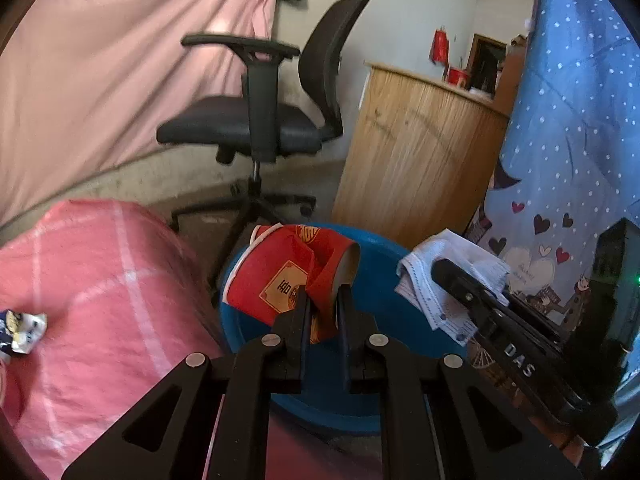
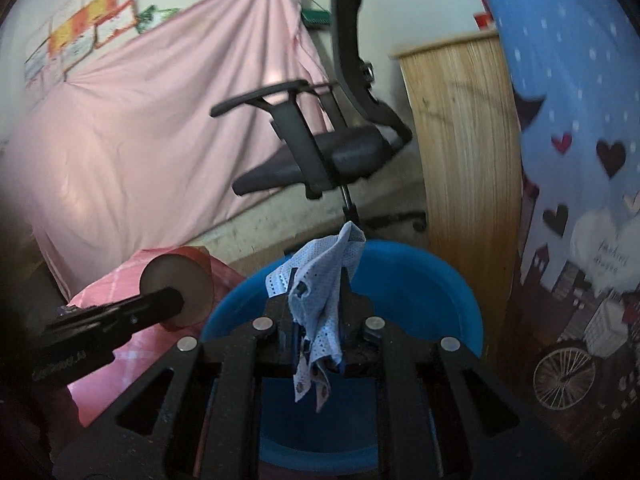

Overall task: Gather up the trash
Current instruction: 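Carry cup and mask over the blue bucket and open both grippers, then move both grippers back over the table toward the remaining trash, then grasp the green wrapper with the left gripper while the right grasps the pink tape roll, then carry wrapper and tape roll over the bucket and open both grippers, then move both grippers back over the table toward the remaining trash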

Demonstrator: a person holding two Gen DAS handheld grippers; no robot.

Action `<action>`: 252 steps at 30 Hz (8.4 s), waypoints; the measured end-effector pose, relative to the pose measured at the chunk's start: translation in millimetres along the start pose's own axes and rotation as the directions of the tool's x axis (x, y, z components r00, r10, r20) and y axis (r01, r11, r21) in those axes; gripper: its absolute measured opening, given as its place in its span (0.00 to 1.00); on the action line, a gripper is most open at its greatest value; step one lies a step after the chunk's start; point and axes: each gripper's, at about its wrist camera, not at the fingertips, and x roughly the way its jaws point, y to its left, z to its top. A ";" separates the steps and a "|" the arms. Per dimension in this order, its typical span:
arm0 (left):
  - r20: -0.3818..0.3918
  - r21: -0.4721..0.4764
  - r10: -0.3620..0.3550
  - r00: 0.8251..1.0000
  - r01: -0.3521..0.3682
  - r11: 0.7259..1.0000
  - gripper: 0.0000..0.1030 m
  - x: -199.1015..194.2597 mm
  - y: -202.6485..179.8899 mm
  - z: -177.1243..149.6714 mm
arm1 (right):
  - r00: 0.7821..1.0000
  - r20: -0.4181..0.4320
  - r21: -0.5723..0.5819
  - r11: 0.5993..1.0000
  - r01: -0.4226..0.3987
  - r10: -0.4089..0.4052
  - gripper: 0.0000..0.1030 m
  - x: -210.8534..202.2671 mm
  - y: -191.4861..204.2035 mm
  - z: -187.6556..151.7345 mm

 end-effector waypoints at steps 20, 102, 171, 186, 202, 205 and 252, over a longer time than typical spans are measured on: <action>0.081 -0.091 0.108 0.991 -0.101 0.991 0.32 -32.1 20.8 -9.7 | 1.000 0.011 0.020 1.000 0.012 -0.012 0.75 2.6 1.0 5.9; 0.008 -0.557 0.388 0.922 -0.318 0.767 0.42 -216.9 208.7 -169.9 | 0.831 -0.456 -0.455 0.719 -0.524 0.317 0.95 59.7 318.9 -80.2; 0.366 -0.040 0.156 0.917 -0.152 0.988 0.00 -151.1 5.6 -13.7 | 0.969 0.193 -0.153 0.981 -0.122 0.151 0.80 -54.7 87.4 24.6; 0.145 -0.072 0.020 0.989 -0.010 0.997 0.00 -40.9 -8.5 -3.2 | 0.999 -0.041 0.041 0.999 -0.028 0.030 0.80 -2.0 16.3 12.4; 0.042 -0.148 0.050 0.998 -0.043 0.988 0.01 -27.1 15.0 -12.6 | 0.995 -0.100 0.059 0.998 -0.025 0.031 0.82 15.0 10.6 14.3; 0.053 -0.156 0.064 0.997 -0.055 0.986 0.01 -32.3 19.9 -13.0 | 0.996 -0.089 0.047 0.999 -0.026 0.030 0.82 12.6 13.2 14.8; 0.404 -0.411 0.685 0.606 -0.549 0.728 0.98 -265.7 135.4 -129.6 | 0.847 0.255 -0.385 0.853 -0.353 0.466 1.00 -68.8 227.6 -13.6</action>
